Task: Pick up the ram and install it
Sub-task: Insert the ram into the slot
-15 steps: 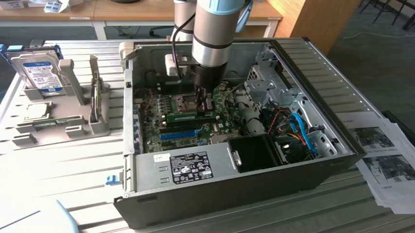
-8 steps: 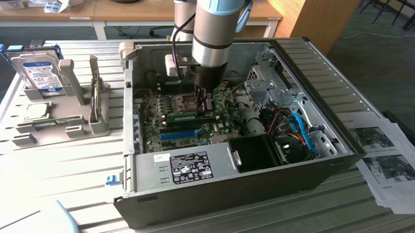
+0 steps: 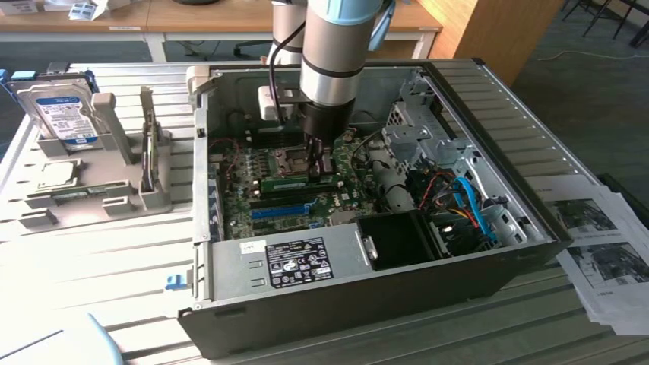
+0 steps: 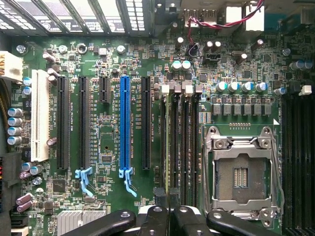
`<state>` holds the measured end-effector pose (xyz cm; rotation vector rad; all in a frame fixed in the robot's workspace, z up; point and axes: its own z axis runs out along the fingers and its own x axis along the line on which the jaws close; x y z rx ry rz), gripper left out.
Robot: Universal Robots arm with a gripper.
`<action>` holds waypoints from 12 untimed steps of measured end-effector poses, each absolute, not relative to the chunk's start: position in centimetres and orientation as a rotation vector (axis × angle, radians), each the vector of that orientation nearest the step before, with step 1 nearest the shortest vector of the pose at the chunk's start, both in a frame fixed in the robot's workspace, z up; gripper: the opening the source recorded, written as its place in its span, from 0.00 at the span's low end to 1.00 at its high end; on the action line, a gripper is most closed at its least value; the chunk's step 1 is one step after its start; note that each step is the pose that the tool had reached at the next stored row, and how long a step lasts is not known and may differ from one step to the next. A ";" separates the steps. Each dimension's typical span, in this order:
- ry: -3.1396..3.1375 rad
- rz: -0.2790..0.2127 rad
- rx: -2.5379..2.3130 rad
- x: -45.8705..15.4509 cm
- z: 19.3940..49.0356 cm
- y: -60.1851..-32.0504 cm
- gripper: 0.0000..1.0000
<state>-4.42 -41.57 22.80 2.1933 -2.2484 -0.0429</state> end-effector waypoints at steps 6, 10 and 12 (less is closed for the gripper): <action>-2.248 -0.043 2.194 -4.4 22.8 -41.6 0.11; -2.248 -0.043 2.194 -4.4 22.8 -41.6 0.11; -2.248 -0.043 2.194 -4.4 22.8 -41.6 0.11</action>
